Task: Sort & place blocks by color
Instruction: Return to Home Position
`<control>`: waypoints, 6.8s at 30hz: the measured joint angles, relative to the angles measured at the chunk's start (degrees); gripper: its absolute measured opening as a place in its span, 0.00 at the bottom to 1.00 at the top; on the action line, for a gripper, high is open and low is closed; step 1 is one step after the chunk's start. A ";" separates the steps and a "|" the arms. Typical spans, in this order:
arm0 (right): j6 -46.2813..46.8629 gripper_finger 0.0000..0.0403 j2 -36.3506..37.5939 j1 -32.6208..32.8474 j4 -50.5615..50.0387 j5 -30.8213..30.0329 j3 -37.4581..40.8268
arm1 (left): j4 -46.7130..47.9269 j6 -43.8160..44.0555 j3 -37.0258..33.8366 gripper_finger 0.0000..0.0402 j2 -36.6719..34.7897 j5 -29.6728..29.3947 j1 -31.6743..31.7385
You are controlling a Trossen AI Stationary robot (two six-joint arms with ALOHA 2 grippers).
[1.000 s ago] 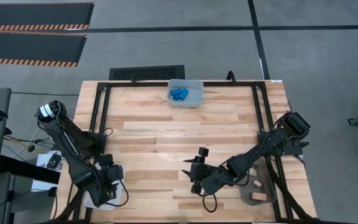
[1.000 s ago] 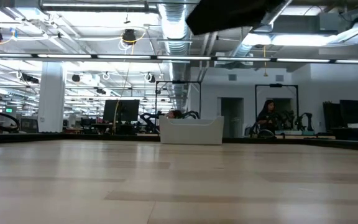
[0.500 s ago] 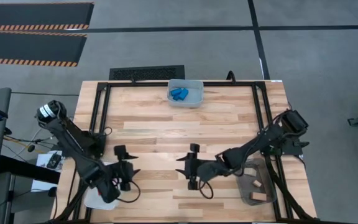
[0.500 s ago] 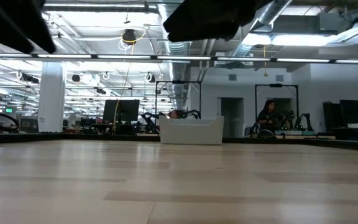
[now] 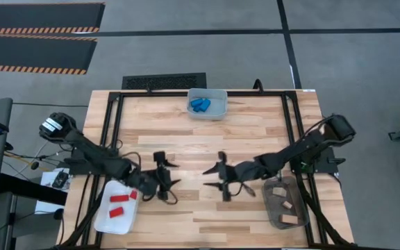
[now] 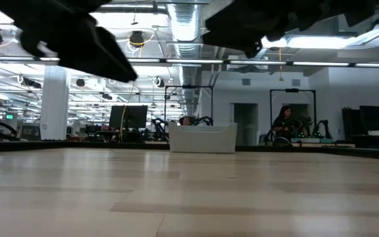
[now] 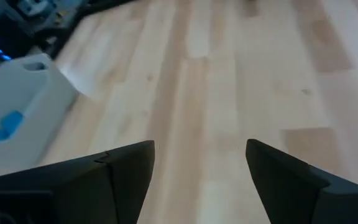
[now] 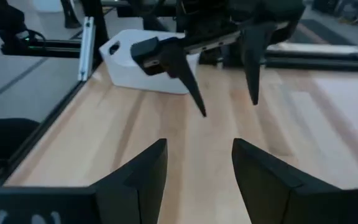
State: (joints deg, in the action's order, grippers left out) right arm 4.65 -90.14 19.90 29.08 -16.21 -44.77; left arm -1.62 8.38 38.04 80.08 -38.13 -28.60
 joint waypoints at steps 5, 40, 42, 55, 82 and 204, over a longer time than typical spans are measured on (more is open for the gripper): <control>-1.63 0.51 10.39 -2.37 3.31 0.61 8.39 | -4.36 -8.52 0.00 0.61 -1.53 4.42 7.10; 1.38 0.51 44.46 -2.74 10.66 4.21 35.67 | -7.08 -14.50 -0.01 0.61 -8.32 10.72 17.16; 0.89 0.51 45.28 -3.11 10.32 4.04 35.64 | -6.83 -14.32 -1.27 0.61 -11.70 8.82 17.31; -2.73 0.43 50.13 -4.34 5.78 4.06 35.66 | -21.49 -7.63 -23.64 0.60 -41.59 10.46 22.05; -9.05 0.03 71.21 -9.65 -12.21 11.08 35.66 | -11.72 -16.21 -35.17 0.01 -79.97 19.48 21.48; 0.35 0.08 87.51 -22.25 -26.08 29.20 44.47 | -1.25 -13.64 -37.07 0.00 -76.79 18.41 21.53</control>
State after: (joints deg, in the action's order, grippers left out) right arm 4.99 -2.63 -2.35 3.01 12.99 -0.30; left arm -2.87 -5.26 0.97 3.29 -19.73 -7.07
